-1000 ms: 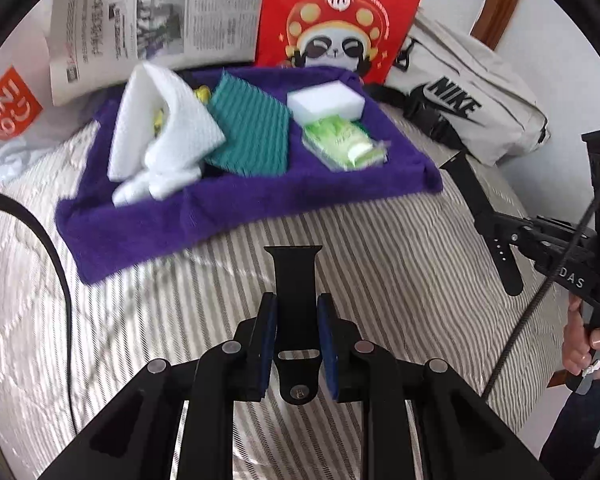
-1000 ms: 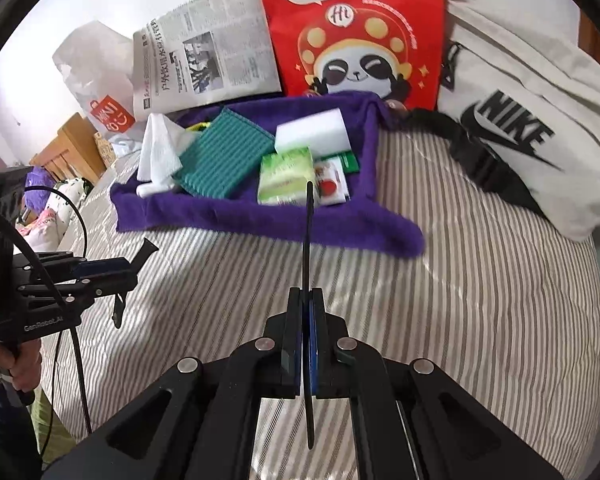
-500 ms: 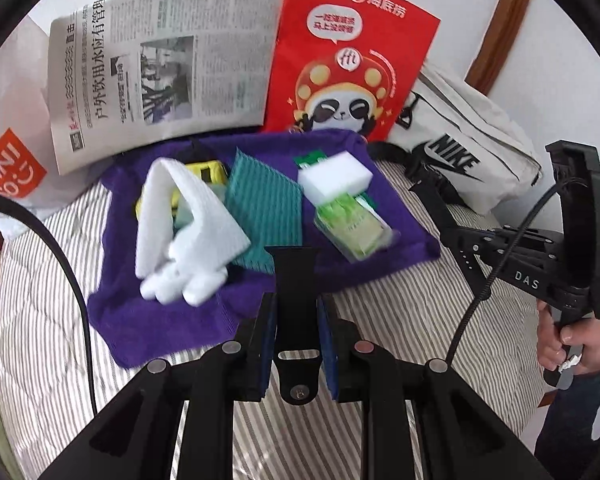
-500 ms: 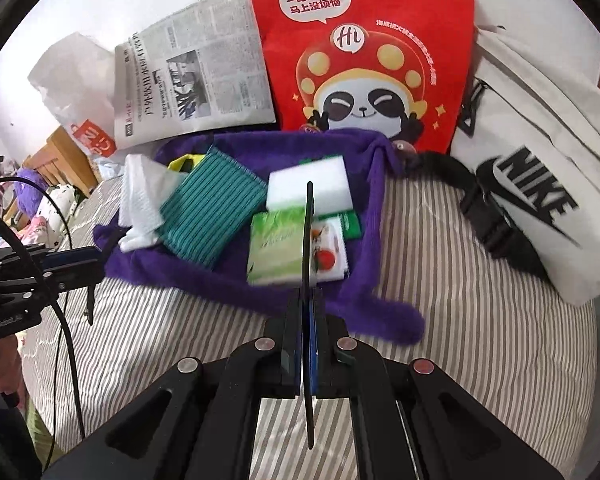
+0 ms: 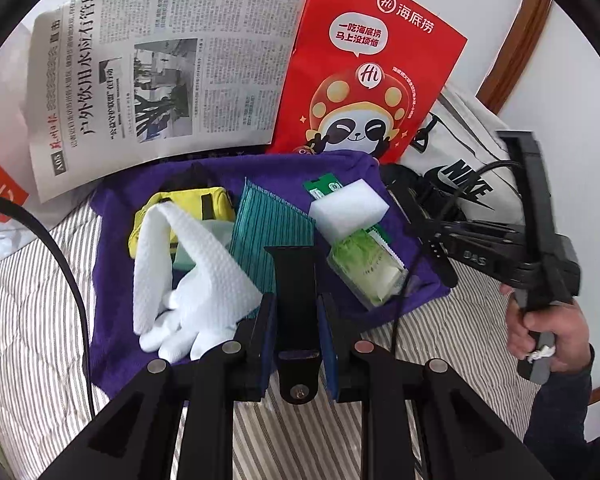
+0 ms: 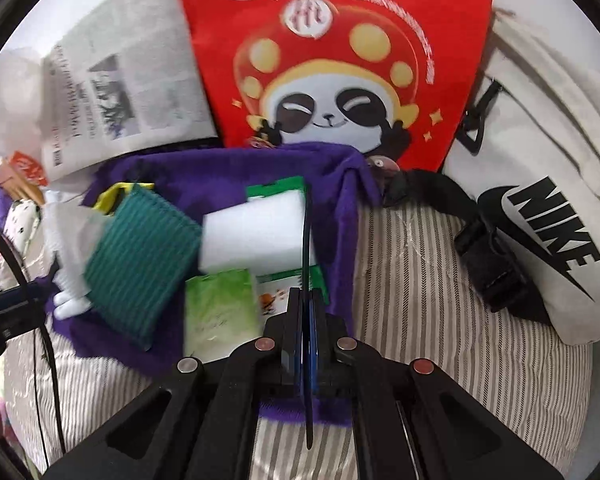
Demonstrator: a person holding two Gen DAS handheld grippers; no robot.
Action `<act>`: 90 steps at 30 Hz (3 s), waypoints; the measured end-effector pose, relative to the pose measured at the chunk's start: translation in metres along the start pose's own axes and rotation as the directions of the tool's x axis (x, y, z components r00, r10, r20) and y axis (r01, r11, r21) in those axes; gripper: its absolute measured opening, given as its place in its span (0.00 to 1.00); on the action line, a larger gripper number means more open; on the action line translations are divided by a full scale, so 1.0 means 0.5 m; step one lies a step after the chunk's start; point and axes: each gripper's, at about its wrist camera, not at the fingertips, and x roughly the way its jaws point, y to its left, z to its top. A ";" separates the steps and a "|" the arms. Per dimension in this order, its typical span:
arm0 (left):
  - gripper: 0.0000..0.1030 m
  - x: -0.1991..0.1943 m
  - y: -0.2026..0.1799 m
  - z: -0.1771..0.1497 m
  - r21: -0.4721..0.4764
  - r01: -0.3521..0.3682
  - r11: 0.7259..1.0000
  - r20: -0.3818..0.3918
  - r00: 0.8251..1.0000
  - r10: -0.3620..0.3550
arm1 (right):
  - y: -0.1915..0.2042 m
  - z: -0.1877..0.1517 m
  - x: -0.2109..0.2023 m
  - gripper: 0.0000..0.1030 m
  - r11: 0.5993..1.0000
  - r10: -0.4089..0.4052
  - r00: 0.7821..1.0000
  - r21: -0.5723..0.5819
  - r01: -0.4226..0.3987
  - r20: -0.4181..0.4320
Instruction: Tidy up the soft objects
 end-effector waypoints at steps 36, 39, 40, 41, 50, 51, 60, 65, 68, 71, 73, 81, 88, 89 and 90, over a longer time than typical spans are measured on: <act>0.19 0.081 -0.002 0.041 0.019 0.020 1.000 -0.067 0.998 -0.019 | -0.010 0.011 0.029 0.38 0.998 0.047 0.999 -0.037 -0.048 -0.019; 0.19 0.099 -0.014 0.046 0.029 0.035 0.999 -0.086 0.996 -0.033 | -0.005 0.003 0.001 0.38 0.998 0.032 0.999 -0.059 -0.032 -0.001; 0.19 0.106 -0.020 0.048 0.038 0.035 0.999 -0.092 0.995 -0.031 | -0.005 0.005 -0.006 0.38 0.997 0.031 0.999 -0.065 -0.031 0.003; 0.19 0.114 -0.027 0.050 0.048 0.036 0.998 -0.099 0.995 -0.031 | -0.007 0.003 -0.013 0.38 0.997 0.025 1.000 -0.069 -0.024 0.009; 0.19 0.193 -0.059 0.043 0.102 0.025 0.994 -0.161 0.987 -0.008 | -0.040 -0.037 -0.058 0.38 1.000 0.009 1.000 -0.030 -0.009 0.017; 0.19 0.195 -0.061 0.041 0.108 0.028 0.994 -0.159 0.987 -0.010 | -0.044 -0.041 -0.059 0.38 0.999 0.001 1.000 -0.032 -0.001 0.013; 0.20 0.196 -0.061 0.041 0.100 0.037 0.994 -0.160 0.987 -0.020 | -0.043 -0.048 -0.059 0.38 1.000 0.019 1.000 -0.021 -0.019 0.008; 0.24 0.189 -0.063 0.033 0.098 0.043 0.994 -0.169 0.985 -0.026 | -0.031 -0.046 -0.061 0.38 0.999 0.046 0.999 -0.015 -0.046 0.012; 0.29 0.179 -0.062 0.026 0.083 0.059 0.995 -0.182 0.982 -0.043 | -0.026 -0.050 -0.060 0.38 0.999 0.049 0.999 -0.015 -0.049 0.004; 0.36 0.165 -0.067 0.019 0.091 0.056 0.994 -0.186 0.982 -0.039 | -0.023 -0.059 -0.062 0.39 0.999 0.043 0.999 -0.025 -0.043 -0.009; 0.45 0.154 -0.068 0.014 0.088 0.053 0.995 -0.184 0.982 -0.036 | -0.024 -0.066 -0.068 0.40 0.999 0.027 1.000 -0.034 -0.027 -0.011; 0.56 0.079 -0.068 -0.012 0.070 0.100 0.992 -0.165 0.982 -0.088 | -0.030 -0.087 -0.090 0.53 0.999 0.042 0.999 0.002 -0.042 -0.019; 0.79 -0.018 -0.071 -0.056 0.072 0.041 0.997 -0.073 0.997 -0.036 | 0.013 -0.103 -0.113 0.73 1.000 0.021 0.999 -0.014 -0.022 -0.027; 0.82 -0.032 -0.069 -0.065 0.067 0.027 0.997 -0.060 0.998 -0.023 | 0.022 -0.104 -0.121 0.75 1.000 0.011 1.000 -0.019 -0.011 -0.020; 0.84 -0.046 -0.069 -0.074 0.061 0.013 0.998 -0.047 0.999 -0.010 | 0.032 -0.104 -0.133 0.79 1.000 -0.002 1.000 -0.023 0.002 -0.007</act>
